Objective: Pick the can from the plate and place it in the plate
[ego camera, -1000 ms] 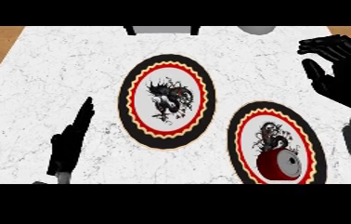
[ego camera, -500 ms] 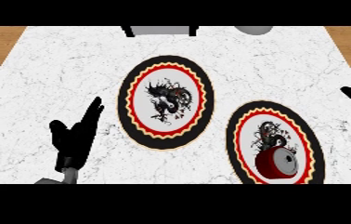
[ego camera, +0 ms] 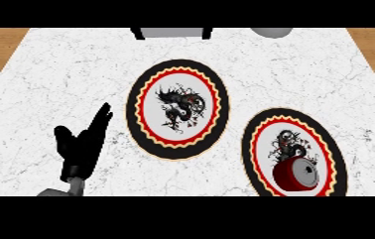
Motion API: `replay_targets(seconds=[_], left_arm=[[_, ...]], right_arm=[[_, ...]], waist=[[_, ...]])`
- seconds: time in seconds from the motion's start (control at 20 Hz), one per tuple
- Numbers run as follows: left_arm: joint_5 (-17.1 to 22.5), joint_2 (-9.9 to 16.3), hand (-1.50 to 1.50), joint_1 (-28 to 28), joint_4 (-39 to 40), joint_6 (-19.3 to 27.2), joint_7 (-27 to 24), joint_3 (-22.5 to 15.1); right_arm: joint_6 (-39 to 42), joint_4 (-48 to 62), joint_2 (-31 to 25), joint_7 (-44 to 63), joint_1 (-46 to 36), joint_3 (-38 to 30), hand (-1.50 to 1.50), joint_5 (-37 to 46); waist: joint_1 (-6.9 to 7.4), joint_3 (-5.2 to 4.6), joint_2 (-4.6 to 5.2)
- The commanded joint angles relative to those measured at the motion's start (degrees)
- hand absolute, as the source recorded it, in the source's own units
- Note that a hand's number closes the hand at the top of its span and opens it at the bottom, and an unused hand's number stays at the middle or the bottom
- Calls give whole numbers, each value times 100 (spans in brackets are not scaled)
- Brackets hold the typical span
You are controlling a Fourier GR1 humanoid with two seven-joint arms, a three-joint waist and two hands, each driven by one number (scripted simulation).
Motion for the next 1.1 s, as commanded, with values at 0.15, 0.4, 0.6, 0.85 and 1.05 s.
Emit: replay_targets(seconds=[0.15,0.4,0.6,0.85,1.05], left_arm=[[-188,-228,0,274,264,-16,-106,-243],[-76,-196,0,92,212,-79,191,-31],[-24,-184,0,-118,449,-278,228,208],[-140,-218,0,55,-167,-173,548,89],[-216,-233,0,-40,-52,-245,598,155]], right_arm=[[788,-1014,-663,1232,-101,579,-150,-48],[715,-1766,-610,1926,165,873,-150,240],[688,-2167,-269,2074,378,952,-150,544],[473,-2635,-91,3141,75,1363,-150,828],[515,-2581,414,3311,-9,1908,-150,1164]], waist=[[36,-43,24],[21,-35,24],[5,-31,30],[60,-31,31],[82,-30,40]])
